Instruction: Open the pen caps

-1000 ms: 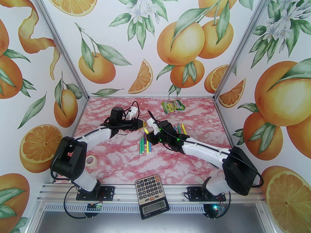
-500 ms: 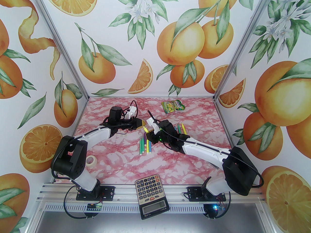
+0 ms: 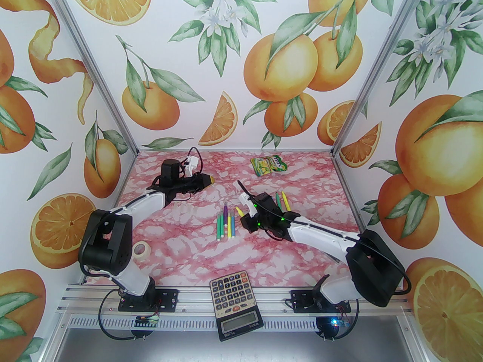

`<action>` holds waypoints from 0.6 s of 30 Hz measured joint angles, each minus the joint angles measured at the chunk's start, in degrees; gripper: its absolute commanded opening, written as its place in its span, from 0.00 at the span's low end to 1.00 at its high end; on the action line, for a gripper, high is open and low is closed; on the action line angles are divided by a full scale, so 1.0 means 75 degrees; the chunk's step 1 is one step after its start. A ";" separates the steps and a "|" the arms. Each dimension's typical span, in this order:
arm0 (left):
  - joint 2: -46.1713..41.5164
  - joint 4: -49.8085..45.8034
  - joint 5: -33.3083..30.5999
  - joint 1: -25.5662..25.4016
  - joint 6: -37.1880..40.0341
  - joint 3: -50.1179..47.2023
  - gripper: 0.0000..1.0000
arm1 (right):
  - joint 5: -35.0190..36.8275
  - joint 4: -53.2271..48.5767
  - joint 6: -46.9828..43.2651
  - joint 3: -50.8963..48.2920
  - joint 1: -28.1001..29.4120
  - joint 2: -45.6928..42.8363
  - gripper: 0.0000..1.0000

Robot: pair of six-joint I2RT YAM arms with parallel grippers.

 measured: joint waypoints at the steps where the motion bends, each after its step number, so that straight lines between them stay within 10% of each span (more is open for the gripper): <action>1: -0.0003 -0.0504 -0.0361 -0.0119 0.0350 0.0213 0.00 | 0.0125 0.0000 0.0085 0.0000 -0.0087 0.0003 0.03; 18: 0.1084 -0.4575 -0.4473 -0.1145 0.2448 0.1361 0.00 | 0.2366 -0.0149 0.1288 0.1014 -0.0510 0.1626 0.05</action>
